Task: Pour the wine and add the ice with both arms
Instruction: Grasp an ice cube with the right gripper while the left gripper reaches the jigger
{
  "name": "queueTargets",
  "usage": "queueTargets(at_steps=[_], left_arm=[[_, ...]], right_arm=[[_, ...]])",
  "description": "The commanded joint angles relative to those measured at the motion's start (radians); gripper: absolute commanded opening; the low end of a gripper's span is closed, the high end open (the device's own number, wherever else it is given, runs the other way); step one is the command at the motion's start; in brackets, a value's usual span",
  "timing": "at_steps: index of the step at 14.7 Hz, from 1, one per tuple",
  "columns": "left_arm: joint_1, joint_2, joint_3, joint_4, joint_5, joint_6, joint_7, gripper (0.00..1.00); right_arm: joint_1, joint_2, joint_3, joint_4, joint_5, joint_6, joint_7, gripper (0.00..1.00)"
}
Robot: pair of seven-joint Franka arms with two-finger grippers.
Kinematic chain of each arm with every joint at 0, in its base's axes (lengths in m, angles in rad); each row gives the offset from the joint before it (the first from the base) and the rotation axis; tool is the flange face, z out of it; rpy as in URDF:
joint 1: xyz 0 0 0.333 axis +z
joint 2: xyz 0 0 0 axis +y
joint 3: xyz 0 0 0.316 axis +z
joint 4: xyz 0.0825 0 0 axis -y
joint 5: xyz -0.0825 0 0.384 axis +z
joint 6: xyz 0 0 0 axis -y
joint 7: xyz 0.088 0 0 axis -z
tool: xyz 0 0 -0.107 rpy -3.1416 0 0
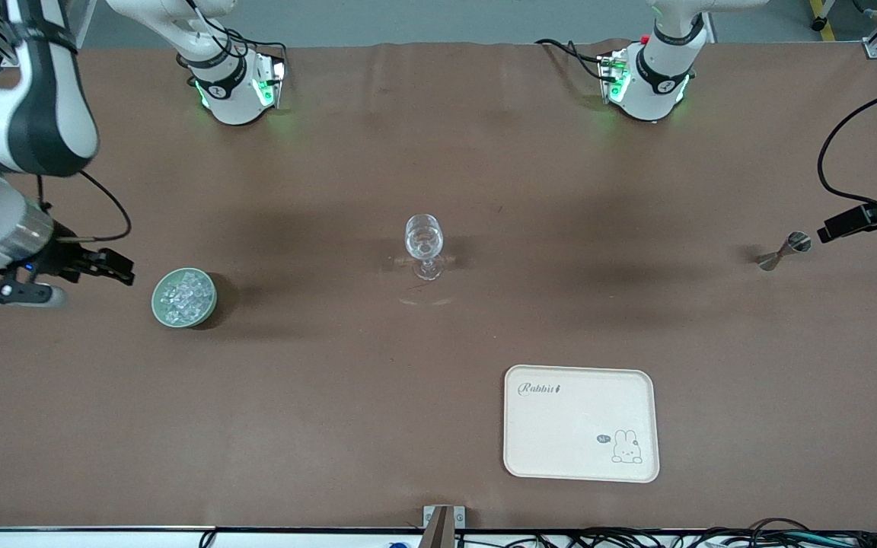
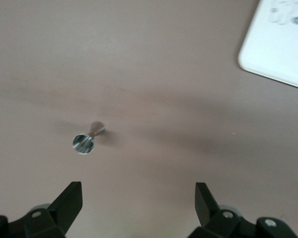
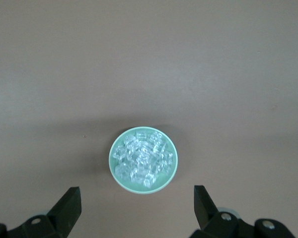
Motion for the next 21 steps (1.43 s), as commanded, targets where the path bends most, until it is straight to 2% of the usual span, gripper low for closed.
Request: queueTargets(at_steps=[1, 4, 7, 11, 16, 18, 21], left_arm=[[-0.007, 0.028, 0.11, -0.019, -0.018, 0.01, -0.021, 1.0], [-0.016, 0.109, 0.261, -0.012, -0.183, 0.007, -0.022, 1.0], [-0.016, 0.215, 0.364, 0.005, -0.292, 0.004, -0.065, 1.0], [-0.013, 0.398, 0.518, 0.039, -0.496, -0.012, -0.096, 1.0], [0.007, 0.585, 0.65, 0.036, -0.731, -0.072, -0.087, 1.0], [0.008, 0.645, 0.679, 0.038, -0.809, -0.114, -0.087, 1.0], [0.052, 0.692, 0.679, 0.031, -0.842, -0.172, -0.085, 1.0]], right_arm=[[0.002, 0.032, 0.0, -0.099, 0.009, 0.135, -0.008, 1.0], [0.011, 0.091, 0.0, -0.168, 0.009, 0.26, -0.006, 1.0], [0.008, 0.137, 0.0, -0.242, 0.009, 0.396, -0.006, 1.0], [0.011, 0.18, 0.0, -0.245, 0.009, 0.412, -0.008, 1.0], [0.007, 0.197, 0.0, -0.248, 0.007, 0.412, -0.011, 0.8], [0.004, 0.21, 0.0, -0.248, 0.007, 0.412, -0.011, 0.78], [-0.002, 0.216, 0.0, -0.249, 0.007, 0.412, -0.011, 0.78]])
